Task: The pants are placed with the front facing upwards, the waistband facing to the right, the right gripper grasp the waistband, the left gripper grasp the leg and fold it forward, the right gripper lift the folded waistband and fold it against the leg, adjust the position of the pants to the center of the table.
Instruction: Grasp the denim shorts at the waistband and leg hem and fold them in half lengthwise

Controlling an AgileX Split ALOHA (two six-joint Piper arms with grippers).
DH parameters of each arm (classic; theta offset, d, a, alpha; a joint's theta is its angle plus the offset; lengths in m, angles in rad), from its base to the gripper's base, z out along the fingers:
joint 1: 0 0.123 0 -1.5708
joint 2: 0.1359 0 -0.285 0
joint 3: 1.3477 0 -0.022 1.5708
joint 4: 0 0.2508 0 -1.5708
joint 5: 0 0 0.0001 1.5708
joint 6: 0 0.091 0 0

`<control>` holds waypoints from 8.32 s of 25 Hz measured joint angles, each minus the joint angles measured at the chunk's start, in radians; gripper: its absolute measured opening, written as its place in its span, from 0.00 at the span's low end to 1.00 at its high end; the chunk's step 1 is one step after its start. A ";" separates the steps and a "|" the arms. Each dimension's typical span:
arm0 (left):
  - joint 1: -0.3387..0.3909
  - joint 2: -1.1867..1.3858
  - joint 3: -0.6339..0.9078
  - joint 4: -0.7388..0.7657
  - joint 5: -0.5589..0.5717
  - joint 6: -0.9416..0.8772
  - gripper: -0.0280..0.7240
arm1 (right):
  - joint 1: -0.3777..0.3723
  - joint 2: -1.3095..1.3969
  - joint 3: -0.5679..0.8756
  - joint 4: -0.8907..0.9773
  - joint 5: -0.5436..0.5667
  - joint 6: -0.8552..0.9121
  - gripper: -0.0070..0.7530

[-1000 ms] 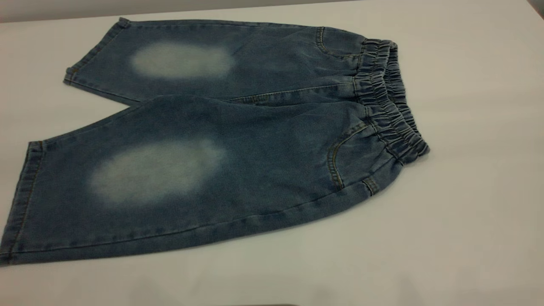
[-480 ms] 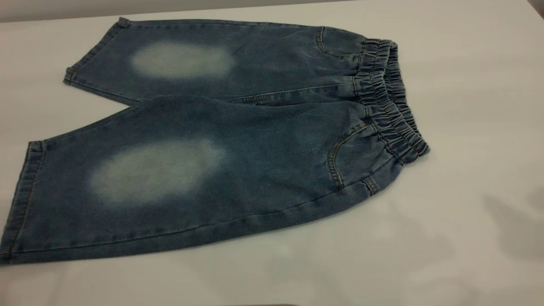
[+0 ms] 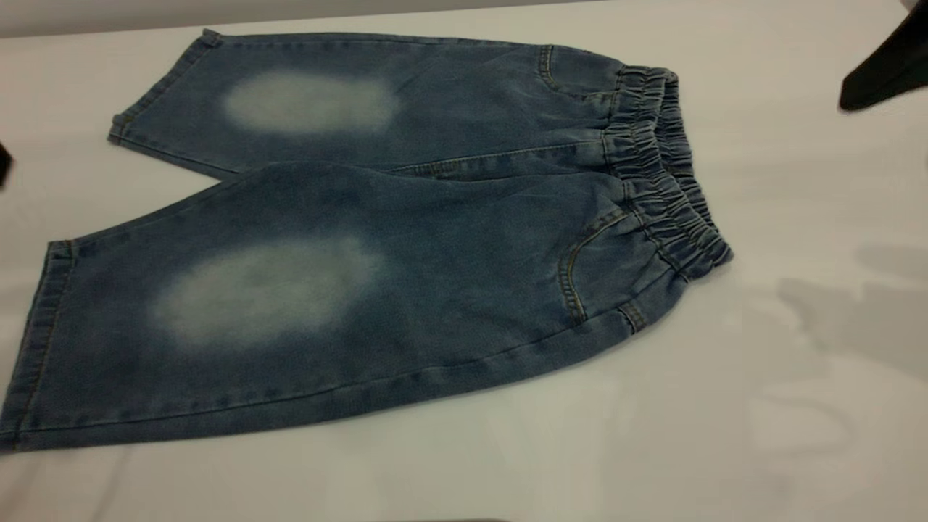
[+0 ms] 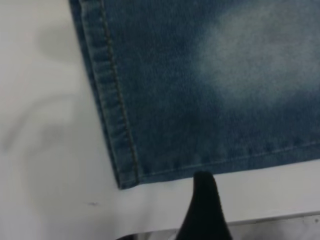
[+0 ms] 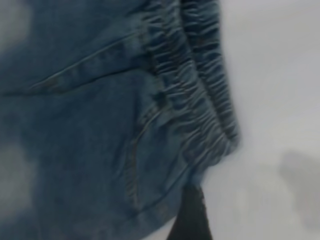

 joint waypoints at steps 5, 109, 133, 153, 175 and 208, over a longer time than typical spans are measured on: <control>-0.003 0.118 -0.004 -0.026 -0.026 0.000 0.70 | 0.000 0.177 -0.037 0.224 -0.003 -0.241 0.73; -0.173 0.549 0.074 0.570 -0.246 -0.228 0.69 | 0.000 0.758 -0.302 0.369 0.384 -0.459 0.08; -0.220 0.404 0.073 0.554 -0.113 -0.266 0.08 | 0.000 0.719 -0.297 0.227 0.417 -0.397 0.09; -0.220 -0.120 0.083 0.326 0.212 -0.094 0.08 | 0.000 0.137 -0.057 -0.105 0.307 0.015 0.08; -0.220 0.247 -0.343 0.326 -0.090 -0.160 0.08 | 0.000 0.314 -0.334 -0.054 0.199 0.192 0.08; -0.220 0.806 -0.888 0.326 -0.222 -0.353 0.08 | -0.133 0.621 -0.534 0.414 0.264 0.289 0.08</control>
